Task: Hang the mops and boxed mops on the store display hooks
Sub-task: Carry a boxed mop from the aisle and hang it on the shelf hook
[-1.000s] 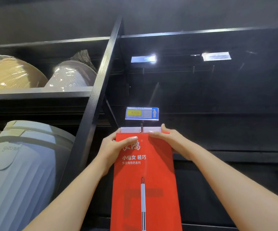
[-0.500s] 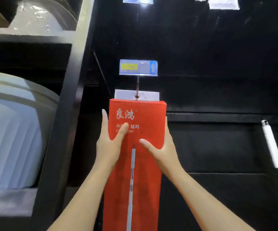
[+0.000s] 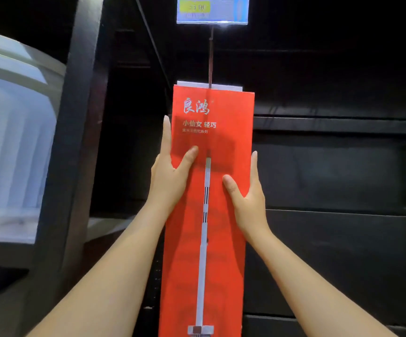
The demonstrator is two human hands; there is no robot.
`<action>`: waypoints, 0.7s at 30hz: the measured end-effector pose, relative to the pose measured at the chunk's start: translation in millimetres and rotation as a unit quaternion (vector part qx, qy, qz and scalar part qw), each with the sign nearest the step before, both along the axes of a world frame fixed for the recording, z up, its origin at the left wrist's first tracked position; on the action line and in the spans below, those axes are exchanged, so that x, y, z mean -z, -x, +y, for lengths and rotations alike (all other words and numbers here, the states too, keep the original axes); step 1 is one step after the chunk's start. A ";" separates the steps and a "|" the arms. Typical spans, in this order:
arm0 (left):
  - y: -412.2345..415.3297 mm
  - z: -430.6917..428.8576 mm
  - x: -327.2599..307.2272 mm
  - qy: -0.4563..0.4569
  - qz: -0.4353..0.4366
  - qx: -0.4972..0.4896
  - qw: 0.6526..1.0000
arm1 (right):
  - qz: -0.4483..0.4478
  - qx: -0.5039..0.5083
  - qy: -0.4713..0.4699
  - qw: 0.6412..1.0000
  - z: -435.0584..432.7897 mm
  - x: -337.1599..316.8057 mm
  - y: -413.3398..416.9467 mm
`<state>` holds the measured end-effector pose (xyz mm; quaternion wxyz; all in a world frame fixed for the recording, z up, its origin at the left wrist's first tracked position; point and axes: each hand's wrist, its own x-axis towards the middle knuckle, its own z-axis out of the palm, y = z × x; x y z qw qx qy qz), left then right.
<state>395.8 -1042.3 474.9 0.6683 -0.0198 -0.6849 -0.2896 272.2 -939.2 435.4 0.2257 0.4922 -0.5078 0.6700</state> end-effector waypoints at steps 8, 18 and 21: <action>76.2 -44.7 -6.7 -0.052 -0.010 0.019 0.998 | -0.032 -0.006 -0.055 0.998 -33.4 -10.8 72.5; 128.4 -73.1 0.0 -0.048 0.001 -0.004 0.999 | -0.030 -0.008 -0.090 0.995 -64.6 -8.3 121.8; 131.4 -81.0 3.6 -0.042 0.008 -0.014 0.999 | -0.032 -0.009 -0.075 0.997 -73.7 -1.5 124.6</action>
